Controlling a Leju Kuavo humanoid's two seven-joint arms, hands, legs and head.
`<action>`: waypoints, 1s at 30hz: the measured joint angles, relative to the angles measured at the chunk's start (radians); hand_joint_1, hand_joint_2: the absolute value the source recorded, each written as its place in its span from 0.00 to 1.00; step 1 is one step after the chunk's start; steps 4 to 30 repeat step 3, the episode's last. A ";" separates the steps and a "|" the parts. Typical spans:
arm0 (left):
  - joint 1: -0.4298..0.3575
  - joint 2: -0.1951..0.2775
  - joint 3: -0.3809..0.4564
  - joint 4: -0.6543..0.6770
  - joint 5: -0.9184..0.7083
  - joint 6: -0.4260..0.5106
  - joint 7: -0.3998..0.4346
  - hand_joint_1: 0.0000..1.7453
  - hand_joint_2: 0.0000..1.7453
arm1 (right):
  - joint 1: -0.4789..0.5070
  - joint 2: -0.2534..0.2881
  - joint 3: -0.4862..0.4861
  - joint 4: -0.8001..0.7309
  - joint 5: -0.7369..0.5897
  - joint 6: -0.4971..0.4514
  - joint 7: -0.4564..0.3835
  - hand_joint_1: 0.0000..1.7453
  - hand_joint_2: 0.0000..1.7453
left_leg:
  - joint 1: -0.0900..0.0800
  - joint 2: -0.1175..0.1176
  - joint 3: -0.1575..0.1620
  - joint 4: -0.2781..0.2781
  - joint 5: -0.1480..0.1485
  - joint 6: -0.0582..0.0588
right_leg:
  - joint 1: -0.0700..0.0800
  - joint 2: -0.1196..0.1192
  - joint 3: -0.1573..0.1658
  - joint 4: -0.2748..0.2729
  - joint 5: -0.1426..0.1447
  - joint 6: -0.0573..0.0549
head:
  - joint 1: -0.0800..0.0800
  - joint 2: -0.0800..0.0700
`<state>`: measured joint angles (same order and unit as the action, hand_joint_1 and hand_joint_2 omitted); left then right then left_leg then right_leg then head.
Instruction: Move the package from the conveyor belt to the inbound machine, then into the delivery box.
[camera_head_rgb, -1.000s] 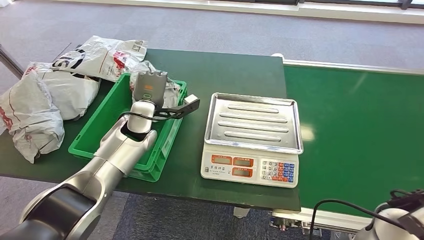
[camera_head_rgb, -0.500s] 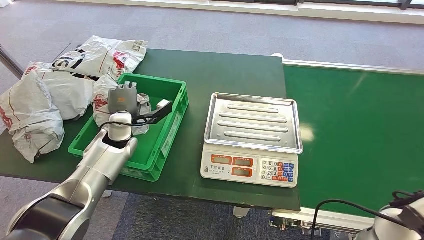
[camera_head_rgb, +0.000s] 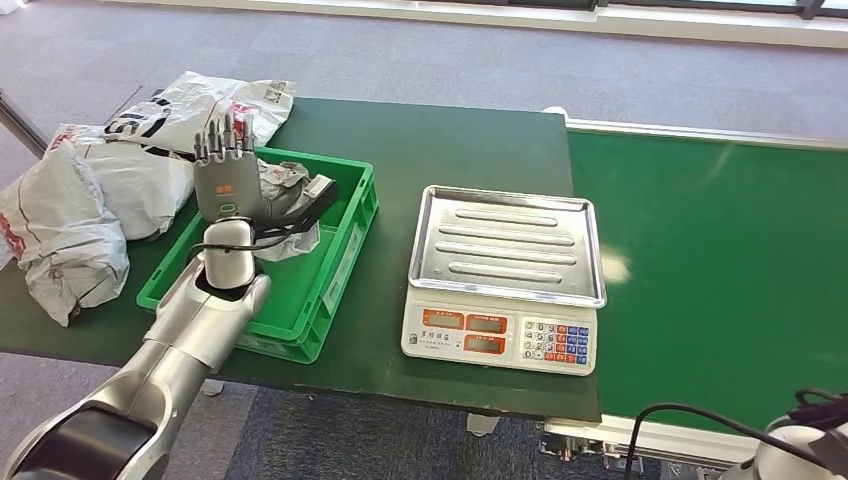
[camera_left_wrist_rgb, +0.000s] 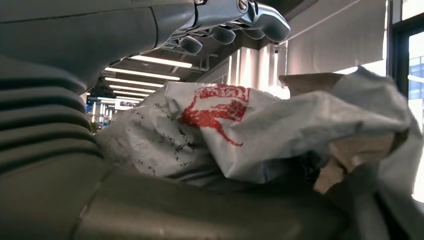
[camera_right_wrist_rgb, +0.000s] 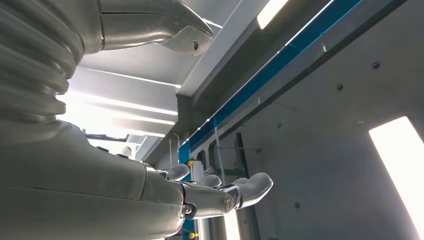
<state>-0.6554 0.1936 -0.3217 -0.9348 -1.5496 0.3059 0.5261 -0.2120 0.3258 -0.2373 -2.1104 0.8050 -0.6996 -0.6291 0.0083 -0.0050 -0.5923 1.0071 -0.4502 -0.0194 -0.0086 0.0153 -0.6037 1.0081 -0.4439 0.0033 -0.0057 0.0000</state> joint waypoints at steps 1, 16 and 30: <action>0.002 0.002 -0.003 -0.009 0.000 0.000 0.002 0.00 0.00 | 0.000 0.000 0.000 0.000 0.000 0.000 0.000 0.00 1.00 | 0.000 0.000 0.000 0.000 0.000 0.000 | 0.000 0.000 0.000 0.000 0.000 0.000 | 0.000 0.000; 0.005 0.006 -0.007 -0.021 0.000 0.000 0.003 0.00 0.00 | 0.001 0.000 0.000 0.000 -0.001 0.000 0.000 0.00 1.00 | 0.000 0.000 0.000 0.000 0.000 0.000 | 0.000 0.000 0.000 0.000 0.000 0.000 | 0.000 0.000; 0.005 0.006 -0.007 -0.021 0.000 0.000 0.003 0.00 0.00 | 0.001 0.000 0.000 0.000 -0.001 0.000 0.000 0.00 1.00 | 0.000 0.000 0.000 0.000 0.000 0.000 | 0.000 0.000 0.000 0.000 0.000 0.000 | 0.000 0.000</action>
